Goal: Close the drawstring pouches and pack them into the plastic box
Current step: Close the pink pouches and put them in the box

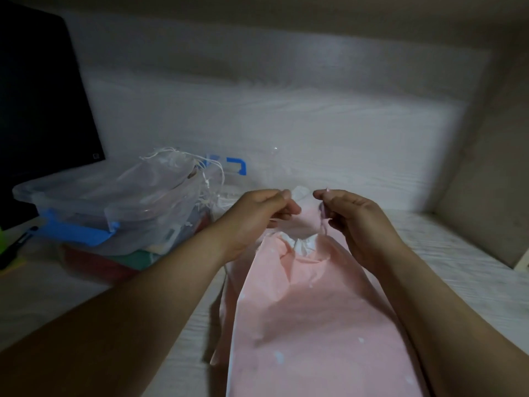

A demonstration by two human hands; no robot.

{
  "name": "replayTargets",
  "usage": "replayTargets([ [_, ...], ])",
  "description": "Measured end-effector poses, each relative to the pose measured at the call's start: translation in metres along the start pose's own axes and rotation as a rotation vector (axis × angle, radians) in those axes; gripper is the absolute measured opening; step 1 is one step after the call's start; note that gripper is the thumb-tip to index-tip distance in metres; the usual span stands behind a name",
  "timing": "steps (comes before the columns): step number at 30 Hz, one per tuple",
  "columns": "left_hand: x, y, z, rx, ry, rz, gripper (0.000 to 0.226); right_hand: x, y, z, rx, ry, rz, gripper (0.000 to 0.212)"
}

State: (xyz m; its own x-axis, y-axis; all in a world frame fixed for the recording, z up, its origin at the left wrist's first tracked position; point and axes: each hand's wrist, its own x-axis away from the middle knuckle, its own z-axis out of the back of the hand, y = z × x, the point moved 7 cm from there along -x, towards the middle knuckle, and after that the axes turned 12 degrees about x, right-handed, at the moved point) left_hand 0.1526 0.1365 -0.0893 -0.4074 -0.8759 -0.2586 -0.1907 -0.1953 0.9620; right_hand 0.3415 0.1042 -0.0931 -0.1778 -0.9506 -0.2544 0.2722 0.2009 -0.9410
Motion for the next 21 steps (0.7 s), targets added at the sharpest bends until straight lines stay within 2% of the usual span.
replayTargets([
  [3, 0.000, 0.002, -0.022, -0.069, -0.145, 0.015, 0.037, 0.004, -0.009, -0.009, -0.012, -0.039, 0.033, 0.019],
  [5, 0.000, 0.000, -0.031, -0.089, -0.184, 0.010, 0.040, 0.007, -0.013, -0.012, -0.024, -0.050, 0.039, 0.021],
  [13, 0.003, -0.018, -0.028, -0.025, -0.138, 0.005, 0.037, 0.011, -0.012, -0.018, -0.147, -0.071, 0.024, 0.021],
  [18, 0.004, -0.022, -0.023, 0.059, -0.064, 0.003, 0.040, 0.007, -0.004, -0.021, -0.251, -0.066, 0.008, 0.028],
  [21, 0.004, -0.023, -0.020, 0.093, -0.027, 0.023, 0.040, 0.004, 0.000, -0.022, -0.305, -0.066, 0.004, 0.040],
])
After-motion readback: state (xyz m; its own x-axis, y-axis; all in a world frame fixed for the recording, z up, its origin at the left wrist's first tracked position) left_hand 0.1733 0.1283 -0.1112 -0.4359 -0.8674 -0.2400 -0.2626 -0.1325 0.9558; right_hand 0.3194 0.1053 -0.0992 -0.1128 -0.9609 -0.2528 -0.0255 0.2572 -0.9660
